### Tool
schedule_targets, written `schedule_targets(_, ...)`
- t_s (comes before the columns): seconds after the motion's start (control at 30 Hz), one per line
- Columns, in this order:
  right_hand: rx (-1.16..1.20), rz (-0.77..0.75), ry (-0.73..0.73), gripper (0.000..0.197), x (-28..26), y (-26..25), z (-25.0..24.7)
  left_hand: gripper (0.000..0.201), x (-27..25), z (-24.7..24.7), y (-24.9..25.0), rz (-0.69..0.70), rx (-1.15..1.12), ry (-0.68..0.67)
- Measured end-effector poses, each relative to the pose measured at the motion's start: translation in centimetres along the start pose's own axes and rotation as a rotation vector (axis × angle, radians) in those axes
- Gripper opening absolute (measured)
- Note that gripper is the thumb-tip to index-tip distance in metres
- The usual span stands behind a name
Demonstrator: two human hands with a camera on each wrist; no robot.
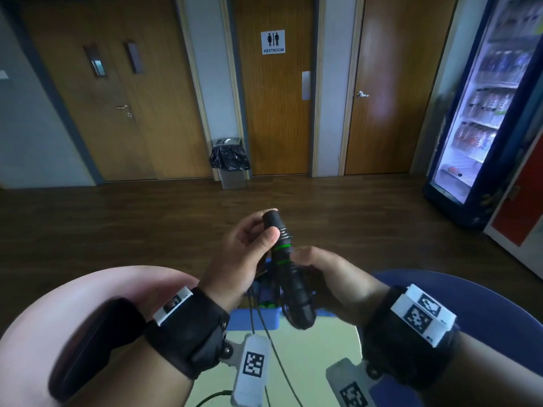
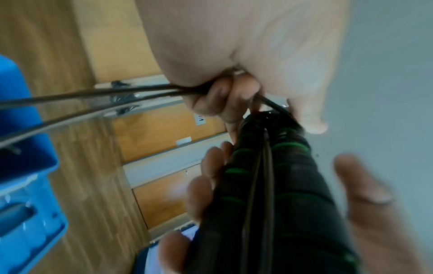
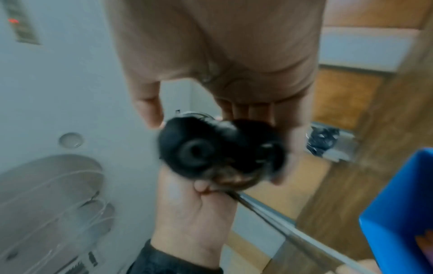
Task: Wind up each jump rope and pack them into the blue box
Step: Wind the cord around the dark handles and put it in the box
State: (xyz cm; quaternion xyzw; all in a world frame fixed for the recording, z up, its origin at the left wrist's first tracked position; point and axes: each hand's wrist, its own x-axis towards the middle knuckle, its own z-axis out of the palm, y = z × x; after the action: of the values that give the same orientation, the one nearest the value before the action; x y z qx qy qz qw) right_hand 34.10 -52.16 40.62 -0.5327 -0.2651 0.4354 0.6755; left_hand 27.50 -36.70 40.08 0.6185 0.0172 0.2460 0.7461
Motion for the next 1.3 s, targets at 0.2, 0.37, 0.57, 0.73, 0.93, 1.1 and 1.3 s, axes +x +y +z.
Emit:
schedule_targets(0.2,-0.432,-0.082,0.177,0.012,0.9,0.4,1.8,0.034,-0.6,1.5,0.0,0.186,0.318,0.187)
schedule_targets(0.37,-0.293,-0.008,0.237,0.045,0.9,1.0,2.1,0.041,-0.8,0.8,0.4,0.167,0.315,0.136)
schedule_targets(0.57,-0.024,0.038,0.068,0.039,0.5,1.1,1.7,0.04,-0.7,-0.2,0.8,0.151,0.246,0.027)
schedule_targets(0.73,0.09,0.063,-0.068,0.039,-0.4,0.8,1.4,0.047,-0.7,-1.6,1.7,0.16,0.402,-0.105)
schedule_targets(0.93,0.152,0.048,-0.117,0.039,-1.2,1.0,1.6,0.047,-0.4,-2.2,2.3,0.173,0.459,-0.192)
schedule_targets(1.1,0.054,0.042,0.078,0.04,-0.8,0.9,0.9,0.036,0.3,-2.3,2.7,0.27,0.704,-0.106)
schedule_targets(1.3,-0.064,-0.006,0.206,0.041,-0.8,0.8,-0.1,0.038,0.5,-2.1,2.6,0.34,0.825,-0.068)
